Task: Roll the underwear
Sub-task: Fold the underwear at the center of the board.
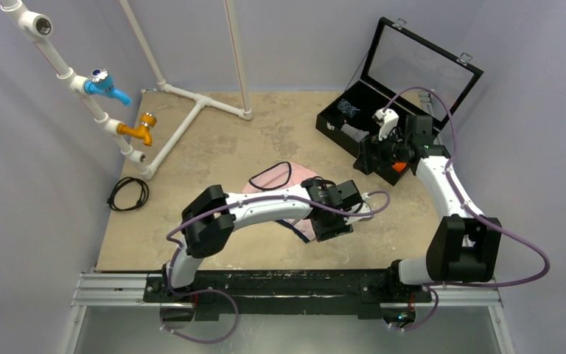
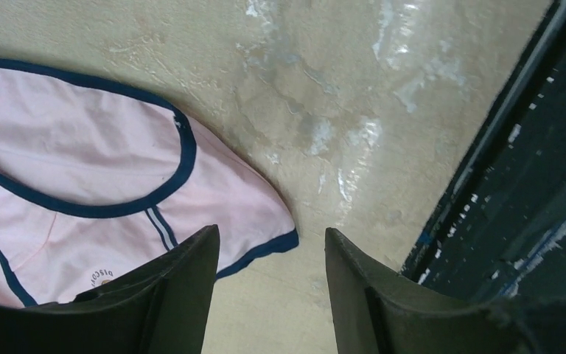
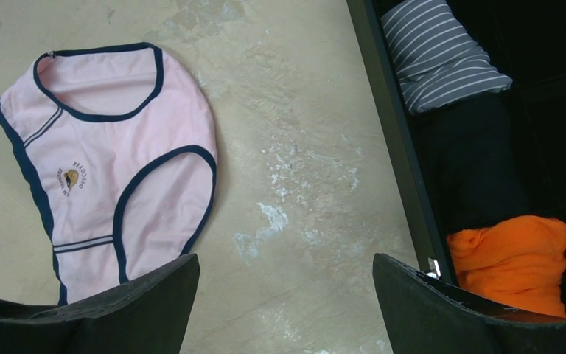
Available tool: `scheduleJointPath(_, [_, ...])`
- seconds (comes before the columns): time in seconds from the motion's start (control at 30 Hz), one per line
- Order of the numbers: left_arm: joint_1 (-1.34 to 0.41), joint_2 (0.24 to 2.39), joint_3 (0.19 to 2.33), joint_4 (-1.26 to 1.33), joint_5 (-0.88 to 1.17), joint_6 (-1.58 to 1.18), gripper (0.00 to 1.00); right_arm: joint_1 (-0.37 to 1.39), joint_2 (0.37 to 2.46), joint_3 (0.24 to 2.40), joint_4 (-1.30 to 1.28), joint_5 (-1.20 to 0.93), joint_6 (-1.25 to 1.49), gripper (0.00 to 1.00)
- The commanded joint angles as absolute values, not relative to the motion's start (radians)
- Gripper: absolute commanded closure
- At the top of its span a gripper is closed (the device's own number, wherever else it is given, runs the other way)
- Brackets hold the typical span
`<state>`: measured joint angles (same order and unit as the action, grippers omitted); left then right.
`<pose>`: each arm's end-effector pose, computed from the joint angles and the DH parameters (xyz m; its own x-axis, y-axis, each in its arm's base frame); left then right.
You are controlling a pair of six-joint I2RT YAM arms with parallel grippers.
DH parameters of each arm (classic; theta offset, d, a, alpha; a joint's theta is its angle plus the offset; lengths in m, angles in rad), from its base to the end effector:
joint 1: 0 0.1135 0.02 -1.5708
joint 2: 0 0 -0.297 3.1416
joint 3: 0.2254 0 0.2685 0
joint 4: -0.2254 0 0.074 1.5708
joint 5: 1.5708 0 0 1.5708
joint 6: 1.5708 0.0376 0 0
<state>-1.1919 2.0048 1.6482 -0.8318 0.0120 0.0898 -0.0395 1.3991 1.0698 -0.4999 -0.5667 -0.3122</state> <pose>0.1670 -0.4208 0.2443 -0.2583 0.8913 -0.3726 0.9577 0.2869 0.0224 0.3083 0.0080 0.3003 -0.6001 -0.2356 -0.7644 -0.5394 0.8248 0.1693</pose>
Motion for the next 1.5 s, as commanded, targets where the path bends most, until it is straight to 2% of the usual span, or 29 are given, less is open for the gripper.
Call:
scheduleJointPath(0.0, [-1.189,2.072,1.750,-0.892,-0.073,0.027,0.47,-0.051,1.355,1.057,-0.473,-0.578,-0.320,0.12])
scheduleJointPath(0.2, [-1.188,2.150,1.845,-0.941,-0.060,0.009,0.47,-0.051,1.336,1.050,-0.470,-0.588,-0.322,0.12])
scheduleJointPath(1.1, [-1.111,2.203,1.832,-0.902,0.054,-0.083,0.50,-0.052,1.339,1.039,-0.479,-0.639,-0.333,0.12])
scheduleJointPath(1.47, [-1.111,2.241,1.842,-0.893,0.023,-0.087,0.53,-0.052,1.339,1.038,-0.480,-0.642,-0.330,0.12])
